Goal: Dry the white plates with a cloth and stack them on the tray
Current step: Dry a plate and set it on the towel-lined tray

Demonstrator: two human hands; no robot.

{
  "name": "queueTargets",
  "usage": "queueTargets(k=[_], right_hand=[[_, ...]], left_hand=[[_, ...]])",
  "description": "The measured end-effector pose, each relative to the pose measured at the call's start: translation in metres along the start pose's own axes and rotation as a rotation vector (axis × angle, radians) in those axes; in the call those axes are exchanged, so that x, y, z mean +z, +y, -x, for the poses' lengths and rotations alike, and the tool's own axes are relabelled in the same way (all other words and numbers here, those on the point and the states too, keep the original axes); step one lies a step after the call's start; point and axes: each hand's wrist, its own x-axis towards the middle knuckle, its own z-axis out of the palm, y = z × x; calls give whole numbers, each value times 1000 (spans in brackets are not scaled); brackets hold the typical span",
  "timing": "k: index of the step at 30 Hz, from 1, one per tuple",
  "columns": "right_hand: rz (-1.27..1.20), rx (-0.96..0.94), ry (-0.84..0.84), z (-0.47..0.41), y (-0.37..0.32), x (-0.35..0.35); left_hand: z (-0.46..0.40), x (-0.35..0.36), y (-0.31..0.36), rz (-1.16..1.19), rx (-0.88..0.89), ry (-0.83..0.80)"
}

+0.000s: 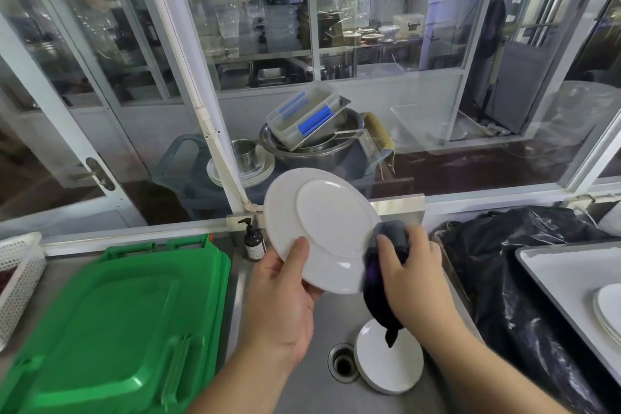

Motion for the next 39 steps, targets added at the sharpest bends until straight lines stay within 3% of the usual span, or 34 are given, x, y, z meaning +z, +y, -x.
queueTargets(k=[6, 10, 14, 17, 28, 33, 39], right_hand=[[358, -456, -25, 31, 3, 3], [405, -721, -102, 16, -10, -9], [370, -862, -160, -7, -27, -23], [364, -869, -127, -23, -35, -24], [471, -497, -61, -29, -30, -25], [367, -597, -193, 8, -18, -25], [285, -783, -191, -5, -30, -22]], left_hand=[[-3, 2, -8, -113, 44, 66], [2, -1, -10, -184, 2, 23], [10, -4, -16, -227, -36, -82], [13, -7, -16, -242, -17, -135], [8, -9, -12, -178, 98, -92], [0, -15, -17, -194, 102, -51], [6, -15, -30, -251, 30, -187]])
